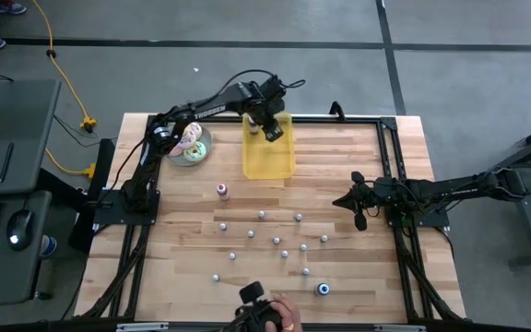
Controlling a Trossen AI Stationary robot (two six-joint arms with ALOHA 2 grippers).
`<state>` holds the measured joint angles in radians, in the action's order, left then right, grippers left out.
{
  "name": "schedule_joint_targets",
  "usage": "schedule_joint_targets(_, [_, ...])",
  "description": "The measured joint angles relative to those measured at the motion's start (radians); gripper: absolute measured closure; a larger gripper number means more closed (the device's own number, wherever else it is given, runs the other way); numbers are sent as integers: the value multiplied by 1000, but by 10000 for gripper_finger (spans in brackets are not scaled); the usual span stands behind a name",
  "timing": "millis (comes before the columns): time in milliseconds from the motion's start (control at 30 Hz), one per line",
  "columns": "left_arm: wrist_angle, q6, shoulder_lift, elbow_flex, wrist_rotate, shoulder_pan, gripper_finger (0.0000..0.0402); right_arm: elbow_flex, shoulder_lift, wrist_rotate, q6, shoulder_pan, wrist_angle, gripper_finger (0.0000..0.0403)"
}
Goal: Pick & Place food coloring
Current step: Put the large black food coloring bottle into the yellow bin
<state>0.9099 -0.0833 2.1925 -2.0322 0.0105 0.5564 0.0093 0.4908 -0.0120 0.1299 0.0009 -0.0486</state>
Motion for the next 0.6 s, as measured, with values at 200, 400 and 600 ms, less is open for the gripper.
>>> schedule_joint_targets(200, [-6,-166,0,8,-3,0,294,0,0,0,0,0,0,402])
schedule_joint_targets(400, [-13,-249,0,8,15,21,294,0,0,0,0,0,0,402])
schedule_joint_targets(600, [-27,-290,0,8,87,67,294,0,0,0,0,0,0,402])
